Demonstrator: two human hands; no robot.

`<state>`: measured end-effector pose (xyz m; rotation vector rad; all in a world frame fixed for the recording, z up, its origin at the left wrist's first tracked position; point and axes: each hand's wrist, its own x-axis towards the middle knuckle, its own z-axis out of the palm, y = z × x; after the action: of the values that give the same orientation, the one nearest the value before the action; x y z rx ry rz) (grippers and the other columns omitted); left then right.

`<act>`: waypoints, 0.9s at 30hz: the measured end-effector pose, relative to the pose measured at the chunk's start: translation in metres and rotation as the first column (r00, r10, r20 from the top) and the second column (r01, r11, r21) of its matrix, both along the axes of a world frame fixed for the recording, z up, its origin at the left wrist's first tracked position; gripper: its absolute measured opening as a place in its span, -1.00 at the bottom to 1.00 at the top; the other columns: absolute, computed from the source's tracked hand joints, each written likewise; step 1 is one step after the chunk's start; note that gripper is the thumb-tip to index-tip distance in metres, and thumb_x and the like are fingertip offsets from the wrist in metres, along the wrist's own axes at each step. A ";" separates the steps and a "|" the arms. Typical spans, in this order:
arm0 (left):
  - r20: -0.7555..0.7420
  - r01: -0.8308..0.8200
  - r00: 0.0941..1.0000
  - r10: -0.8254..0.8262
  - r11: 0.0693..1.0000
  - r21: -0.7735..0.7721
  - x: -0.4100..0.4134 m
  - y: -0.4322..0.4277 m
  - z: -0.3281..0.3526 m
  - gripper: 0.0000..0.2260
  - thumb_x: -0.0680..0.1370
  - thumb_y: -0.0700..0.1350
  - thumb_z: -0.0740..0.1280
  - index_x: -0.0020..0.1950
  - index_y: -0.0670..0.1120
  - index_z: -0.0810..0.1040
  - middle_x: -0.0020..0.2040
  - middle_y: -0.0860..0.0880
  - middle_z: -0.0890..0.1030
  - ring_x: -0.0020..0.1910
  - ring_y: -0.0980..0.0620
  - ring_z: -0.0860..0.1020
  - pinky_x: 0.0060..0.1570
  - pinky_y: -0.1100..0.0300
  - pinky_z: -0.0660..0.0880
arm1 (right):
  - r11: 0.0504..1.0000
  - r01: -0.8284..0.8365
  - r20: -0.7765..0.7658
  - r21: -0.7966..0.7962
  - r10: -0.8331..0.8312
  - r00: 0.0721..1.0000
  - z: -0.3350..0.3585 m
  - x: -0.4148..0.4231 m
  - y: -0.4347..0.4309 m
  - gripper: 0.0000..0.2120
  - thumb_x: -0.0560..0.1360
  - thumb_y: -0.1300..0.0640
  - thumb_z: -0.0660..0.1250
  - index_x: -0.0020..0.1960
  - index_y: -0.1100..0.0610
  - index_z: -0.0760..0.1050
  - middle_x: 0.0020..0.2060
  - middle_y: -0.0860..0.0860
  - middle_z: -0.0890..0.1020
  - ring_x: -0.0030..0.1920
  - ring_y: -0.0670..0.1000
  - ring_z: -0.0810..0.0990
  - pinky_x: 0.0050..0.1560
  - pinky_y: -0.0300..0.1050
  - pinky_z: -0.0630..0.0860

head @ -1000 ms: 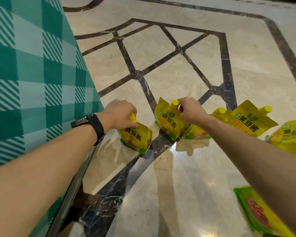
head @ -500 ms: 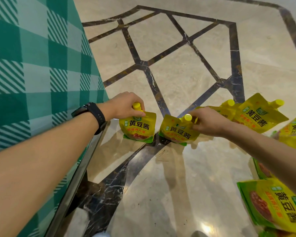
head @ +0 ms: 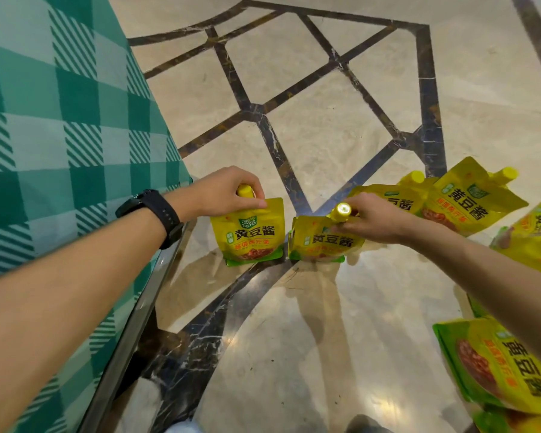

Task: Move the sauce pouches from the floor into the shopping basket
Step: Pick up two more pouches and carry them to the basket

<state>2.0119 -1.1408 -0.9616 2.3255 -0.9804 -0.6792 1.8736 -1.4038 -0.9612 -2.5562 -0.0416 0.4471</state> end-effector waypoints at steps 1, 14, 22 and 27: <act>-0.022 0.000 1.000 0.000 1.000 -0.011 -0.003 -0.001 -0.001 -0.82 0.52 0.02 0.46 0.04 -0.06 0.67 -0.10 0.04 0.65 -0.17 0.14 0.58 -0.17 0.26 0.53 | 0.999 0.030 0.010 0.013 -0.030 1.000 -0.002 0.001 -0.002 -0.72 0.47 0.08 0.47 -0.34 -0.11 0.46 -0.40 -0.16 0.53 -0.35 -0.15 0.47 -0.35 -0.24 0.30; -0.396 -0.478 0.839 0.372 0.853 -0.211 -0.048 0.055 -0.086 -0.56 0.33 -0.24 0.61 0.05 0.11 0.54 0.07 -0.10 0.67 -0.01 0.05 0.65 -0.07 0.25 0.63 | 0.962 0.241 0.080 0.125 -0.252 0.965 -0.031 -0.010 -0.007 -0.84 0.41 0.08 0.54 -0.07 0.13 0.69 -0.18 0.04 0.70 -0.13 0.00 0.66 -0.05 0.08 0.61; -0.425 -0.489 0.830 0.360 0.837 -0.245 -0.045 0.056 -0.103 -0.61 0.25 -0.14 0.59 0.04 -0.04 0.61 0.06 -0.26 0.68 0.08 -0.27 0.64 0.13 -0.19 0.58 | 0.879 0.309 -0.154 0.363 -0.271 0.950 -0.030 -0.008 -0.017 -0.85 0.42 0.23 0.52 -0.11 -0.01 0.69 -0.14 -0.02 0.74 -0.05 -0.04 0.69 0.01 -0.10 0.56; -0.414 -0.484 0.840 0.350 0.829 -0.282 -0.051 0.053 -0.114 -0.50 0.33 -0.33 0.58 0.16 0.01 0.52 0.12 -0.16 0.64 0.07 -0.04 0.64 0.10 -0.05 0.62 | 0.825 0.383 -0.156 0.416 -0.350 0.924 -0.036 -0.009 -0.018 -0.83 0.42 0.22 0.52 0.00 0.10 0.71 -0.08 0.01 0.74 0.02 -0.01 0.69 0.12 -0.01 0.60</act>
<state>1.9608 -1.0876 -1.0752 1.8964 -0.3636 -0.6195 1.8647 -1.4215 -0.9971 -2.0322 0.3374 0.3330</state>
